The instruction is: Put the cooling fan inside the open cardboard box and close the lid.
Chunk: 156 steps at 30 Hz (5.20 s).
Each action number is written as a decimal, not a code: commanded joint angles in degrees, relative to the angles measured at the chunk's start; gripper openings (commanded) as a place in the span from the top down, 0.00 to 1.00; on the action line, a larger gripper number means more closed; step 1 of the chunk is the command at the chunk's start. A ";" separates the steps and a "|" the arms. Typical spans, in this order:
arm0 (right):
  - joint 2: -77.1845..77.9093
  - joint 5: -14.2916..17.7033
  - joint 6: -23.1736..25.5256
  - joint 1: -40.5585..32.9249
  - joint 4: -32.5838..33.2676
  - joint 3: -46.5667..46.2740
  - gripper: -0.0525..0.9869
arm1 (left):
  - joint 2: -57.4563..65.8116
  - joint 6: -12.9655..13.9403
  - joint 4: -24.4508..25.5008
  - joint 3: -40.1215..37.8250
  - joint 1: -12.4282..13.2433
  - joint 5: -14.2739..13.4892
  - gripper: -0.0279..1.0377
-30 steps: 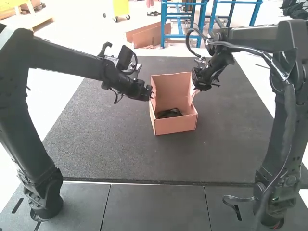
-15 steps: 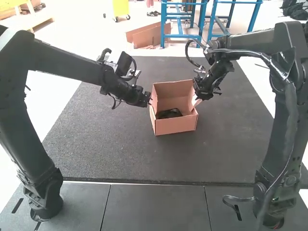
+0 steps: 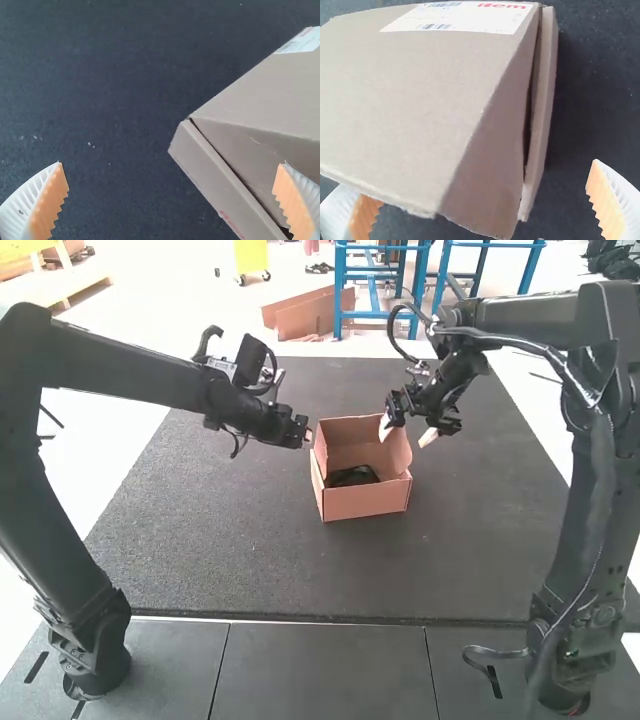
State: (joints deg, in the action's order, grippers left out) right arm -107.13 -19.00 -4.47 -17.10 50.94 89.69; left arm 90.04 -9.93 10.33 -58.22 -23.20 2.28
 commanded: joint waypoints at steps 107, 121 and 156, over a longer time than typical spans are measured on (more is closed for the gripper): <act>52.99 13.56 -1.33 17.89 -85.04 -72.11 0.07 | -55.67 -0.17 -38.36 49.78 -2.55 -14.94 0.07; 53.61 13.64 -0.36 18.07 -91.54 -81.69 0.07 | -67.80 -1.14 -31.86 58.39 -0.09 -15.03 0.08; 107.83 14.70 2.27 15.52 -53.84 -89.78 0.08 | -90.04 -1.58 -9.01 58.39 21.71 -14.94 0.08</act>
State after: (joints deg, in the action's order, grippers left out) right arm -3.99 -5.04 -2.76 -1.06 -5.10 0.23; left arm 0.69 -11.20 1.67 -0.34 -3.03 -12.32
